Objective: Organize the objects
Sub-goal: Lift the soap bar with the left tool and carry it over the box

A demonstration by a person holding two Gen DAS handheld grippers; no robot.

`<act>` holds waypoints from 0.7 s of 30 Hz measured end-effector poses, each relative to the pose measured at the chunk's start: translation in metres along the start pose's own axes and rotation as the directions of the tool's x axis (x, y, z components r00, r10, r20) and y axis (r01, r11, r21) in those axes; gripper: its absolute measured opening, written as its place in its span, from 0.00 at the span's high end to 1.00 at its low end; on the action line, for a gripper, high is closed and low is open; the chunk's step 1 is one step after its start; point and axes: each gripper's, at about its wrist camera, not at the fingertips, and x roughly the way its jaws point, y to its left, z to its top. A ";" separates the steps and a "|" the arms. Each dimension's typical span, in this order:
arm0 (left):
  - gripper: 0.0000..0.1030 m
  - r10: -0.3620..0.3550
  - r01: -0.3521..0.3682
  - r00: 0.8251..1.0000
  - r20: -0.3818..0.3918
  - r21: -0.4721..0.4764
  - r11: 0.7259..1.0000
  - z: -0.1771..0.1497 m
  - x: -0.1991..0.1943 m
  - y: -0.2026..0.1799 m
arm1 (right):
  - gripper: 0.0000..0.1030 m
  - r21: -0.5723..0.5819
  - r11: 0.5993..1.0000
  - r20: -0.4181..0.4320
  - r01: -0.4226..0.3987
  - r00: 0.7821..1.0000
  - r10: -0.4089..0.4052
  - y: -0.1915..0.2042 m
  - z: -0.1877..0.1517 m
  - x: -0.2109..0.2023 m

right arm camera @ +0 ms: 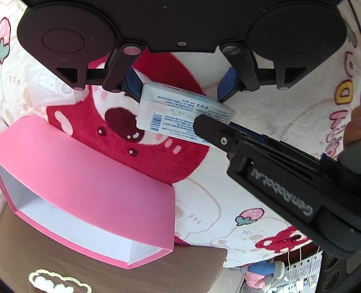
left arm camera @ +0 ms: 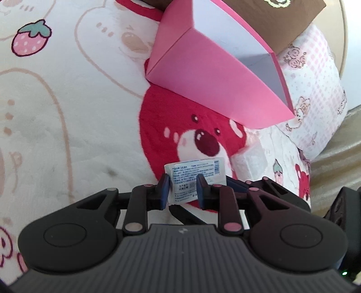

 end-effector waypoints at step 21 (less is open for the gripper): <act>0.70 0.096 -0.095 0.995 -0.007 0.084 0.992 -0.030 -0.041 -0.049 | 0.26 0.010 1.000 -0.027 0.030 0.999 -0.029 0.026 -0.004 -0.056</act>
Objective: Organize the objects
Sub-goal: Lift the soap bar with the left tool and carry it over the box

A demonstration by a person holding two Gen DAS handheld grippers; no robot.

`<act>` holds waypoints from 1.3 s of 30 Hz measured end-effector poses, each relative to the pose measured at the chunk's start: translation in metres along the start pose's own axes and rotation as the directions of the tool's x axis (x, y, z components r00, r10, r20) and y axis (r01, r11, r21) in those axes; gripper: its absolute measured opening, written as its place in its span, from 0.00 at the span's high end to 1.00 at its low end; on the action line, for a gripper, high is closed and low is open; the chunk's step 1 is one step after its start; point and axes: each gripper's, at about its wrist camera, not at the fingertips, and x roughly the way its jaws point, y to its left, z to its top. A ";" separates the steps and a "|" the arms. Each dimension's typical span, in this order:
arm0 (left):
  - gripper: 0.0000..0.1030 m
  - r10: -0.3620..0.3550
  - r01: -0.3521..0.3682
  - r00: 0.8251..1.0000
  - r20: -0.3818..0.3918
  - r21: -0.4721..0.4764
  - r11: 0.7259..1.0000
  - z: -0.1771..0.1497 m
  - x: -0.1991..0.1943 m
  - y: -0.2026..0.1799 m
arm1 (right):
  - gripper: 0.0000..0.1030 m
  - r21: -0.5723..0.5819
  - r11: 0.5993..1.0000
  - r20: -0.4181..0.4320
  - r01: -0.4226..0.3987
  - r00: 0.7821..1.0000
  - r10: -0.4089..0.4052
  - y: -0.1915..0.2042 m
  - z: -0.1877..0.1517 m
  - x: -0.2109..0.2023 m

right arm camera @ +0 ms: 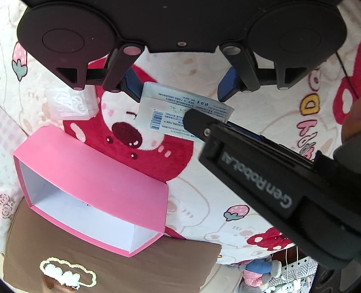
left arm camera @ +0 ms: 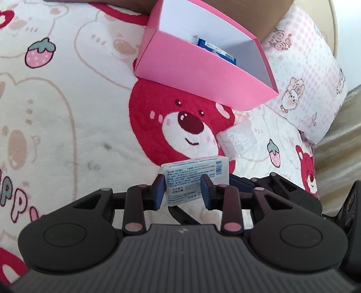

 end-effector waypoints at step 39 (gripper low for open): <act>0.59 -0.097 0.077 0.992 0.082 0.217 0.973 0.074 -0.097 -0.078 | 0.15 0.122 0.990 0.192 -0.067 0.981 0.043 -0.041 0.083 -0.105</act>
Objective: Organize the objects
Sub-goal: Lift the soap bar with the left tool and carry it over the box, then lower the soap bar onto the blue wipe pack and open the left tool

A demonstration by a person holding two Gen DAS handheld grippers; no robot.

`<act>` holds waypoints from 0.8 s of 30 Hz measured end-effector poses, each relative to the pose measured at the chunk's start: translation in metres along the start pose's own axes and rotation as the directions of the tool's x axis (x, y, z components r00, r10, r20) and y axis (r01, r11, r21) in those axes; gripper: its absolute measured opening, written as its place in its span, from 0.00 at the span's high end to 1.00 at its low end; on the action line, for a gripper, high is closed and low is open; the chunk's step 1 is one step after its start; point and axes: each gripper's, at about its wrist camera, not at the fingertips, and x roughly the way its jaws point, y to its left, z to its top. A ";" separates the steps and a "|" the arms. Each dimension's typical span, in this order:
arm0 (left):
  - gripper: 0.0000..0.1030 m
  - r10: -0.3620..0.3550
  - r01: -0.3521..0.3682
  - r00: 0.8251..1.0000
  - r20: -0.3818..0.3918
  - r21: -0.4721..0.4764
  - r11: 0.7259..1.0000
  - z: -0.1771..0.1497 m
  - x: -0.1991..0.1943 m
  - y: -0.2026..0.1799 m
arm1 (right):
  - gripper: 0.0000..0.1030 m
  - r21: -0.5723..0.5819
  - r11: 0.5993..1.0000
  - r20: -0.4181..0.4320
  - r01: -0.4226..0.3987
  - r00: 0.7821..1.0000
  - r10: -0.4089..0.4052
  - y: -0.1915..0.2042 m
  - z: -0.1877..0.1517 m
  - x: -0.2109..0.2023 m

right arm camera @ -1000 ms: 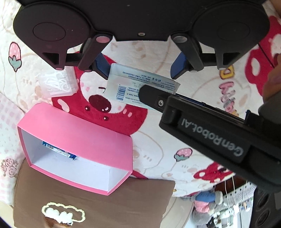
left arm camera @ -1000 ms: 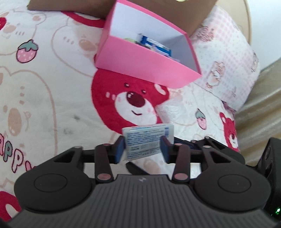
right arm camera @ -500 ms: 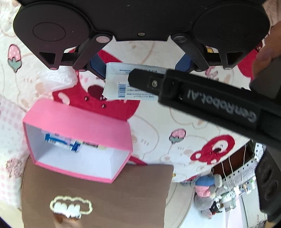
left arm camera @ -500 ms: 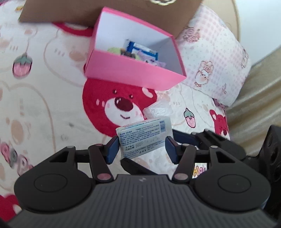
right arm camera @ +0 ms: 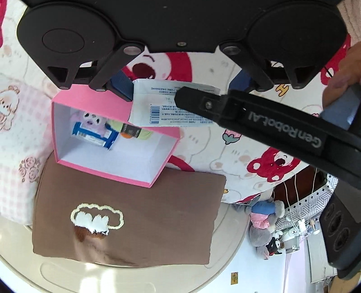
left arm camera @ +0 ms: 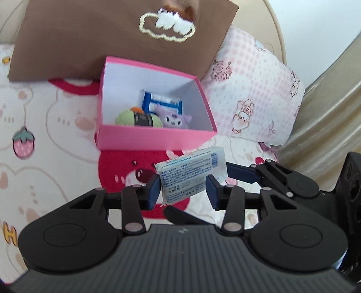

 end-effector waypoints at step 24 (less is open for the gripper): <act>0.59 0.071 -0.073 0.997 0.040 0.043 0.996 0.069 0.033 -0.026 | 0.42 -0.052 0.995 0.039 0.083 0.996 -0.081 -0.051 0.043 0.018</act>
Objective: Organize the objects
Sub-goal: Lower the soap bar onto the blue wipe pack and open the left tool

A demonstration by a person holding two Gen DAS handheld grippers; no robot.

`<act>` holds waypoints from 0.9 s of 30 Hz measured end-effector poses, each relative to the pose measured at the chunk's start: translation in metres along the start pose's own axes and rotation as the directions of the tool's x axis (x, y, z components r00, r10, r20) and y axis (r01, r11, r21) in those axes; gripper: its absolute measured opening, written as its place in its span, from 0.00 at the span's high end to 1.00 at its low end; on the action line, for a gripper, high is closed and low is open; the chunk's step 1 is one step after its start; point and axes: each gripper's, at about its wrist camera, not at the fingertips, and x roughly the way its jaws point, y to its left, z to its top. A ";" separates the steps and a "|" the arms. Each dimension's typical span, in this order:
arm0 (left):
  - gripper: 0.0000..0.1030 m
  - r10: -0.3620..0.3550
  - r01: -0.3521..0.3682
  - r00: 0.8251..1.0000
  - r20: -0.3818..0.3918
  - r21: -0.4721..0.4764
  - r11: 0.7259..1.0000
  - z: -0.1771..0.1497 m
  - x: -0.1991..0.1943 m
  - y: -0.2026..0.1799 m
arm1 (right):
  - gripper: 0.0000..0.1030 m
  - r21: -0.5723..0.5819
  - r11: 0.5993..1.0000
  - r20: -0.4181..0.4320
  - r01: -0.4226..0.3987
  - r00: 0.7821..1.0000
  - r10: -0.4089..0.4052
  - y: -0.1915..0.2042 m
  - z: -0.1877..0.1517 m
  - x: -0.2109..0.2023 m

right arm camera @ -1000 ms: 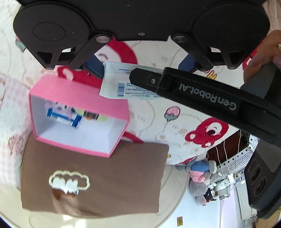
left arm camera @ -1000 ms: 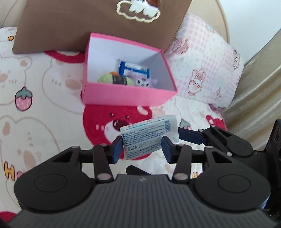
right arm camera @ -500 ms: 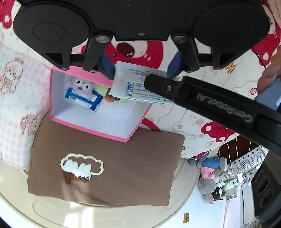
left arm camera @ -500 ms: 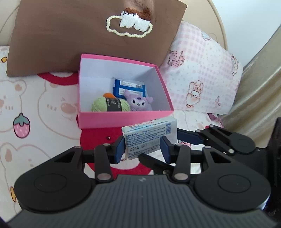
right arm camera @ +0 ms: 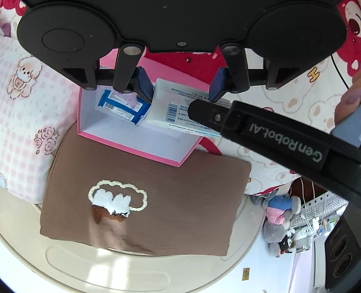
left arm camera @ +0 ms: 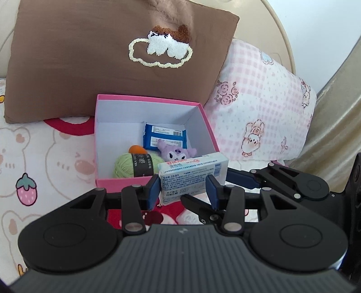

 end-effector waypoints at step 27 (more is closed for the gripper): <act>0.59 0.067 -0.066 0.998 -0.003 -0.140 0.988 0.073 0.163 0.046 | 0.42 0.073 0.997 -0.164 -0.037 0.985 0.048 -0.101 0.036 0.162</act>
